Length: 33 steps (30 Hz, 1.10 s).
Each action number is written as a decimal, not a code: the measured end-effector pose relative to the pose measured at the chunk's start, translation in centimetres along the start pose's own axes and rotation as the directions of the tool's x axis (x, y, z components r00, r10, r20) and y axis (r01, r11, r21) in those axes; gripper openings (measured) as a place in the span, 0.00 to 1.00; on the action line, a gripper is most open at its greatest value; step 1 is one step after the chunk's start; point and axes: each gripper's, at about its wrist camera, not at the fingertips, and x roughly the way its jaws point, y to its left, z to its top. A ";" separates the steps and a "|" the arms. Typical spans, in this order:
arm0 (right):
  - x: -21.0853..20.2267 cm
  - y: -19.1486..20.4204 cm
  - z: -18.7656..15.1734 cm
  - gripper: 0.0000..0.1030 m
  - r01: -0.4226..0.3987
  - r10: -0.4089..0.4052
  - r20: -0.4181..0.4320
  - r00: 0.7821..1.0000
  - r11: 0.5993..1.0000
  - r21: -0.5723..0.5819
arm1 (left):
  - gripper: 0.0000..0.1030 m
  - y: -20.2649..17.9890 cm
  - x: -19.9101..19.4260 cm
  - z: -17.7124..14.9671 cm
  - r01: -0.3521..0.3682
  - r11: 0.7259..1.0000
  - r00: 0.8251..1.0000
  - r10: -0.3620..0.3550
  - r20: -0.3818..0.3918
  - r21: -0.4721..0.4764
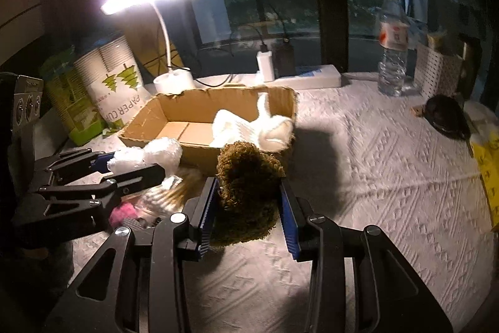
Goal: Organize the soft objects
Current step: 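Lift the brown plush with the right tool while the left tool carries bubble wrap to the box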
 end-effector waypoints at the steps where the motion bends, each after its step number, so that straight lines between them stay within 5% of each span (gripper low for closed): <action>1: 0.1 0.4 0.2 0.39 -0.003 0.003 0.002 1.000 1.000 -0.007 | 0.43 0.4 -0.2 0.0 -0.004 1.000 1.000 0.004 0.005 -0.009; 16: 1.3 4.8 3.7 0.39 -0.044 0.046 0.026 0.999 0.995 -0.093 | 0.44 6.3 -4.0 1.1 -0.120 0.990 0.984 0.128 0.120 -0.076; 33: 4.6 7.3 6.7 0.39 -0.091 0.097 0.032 0.995 0.986 -0.143 | 0.44 9.8 -2.9 3.0 -0.137 0.983 0.971 0.158 0.179 -0.124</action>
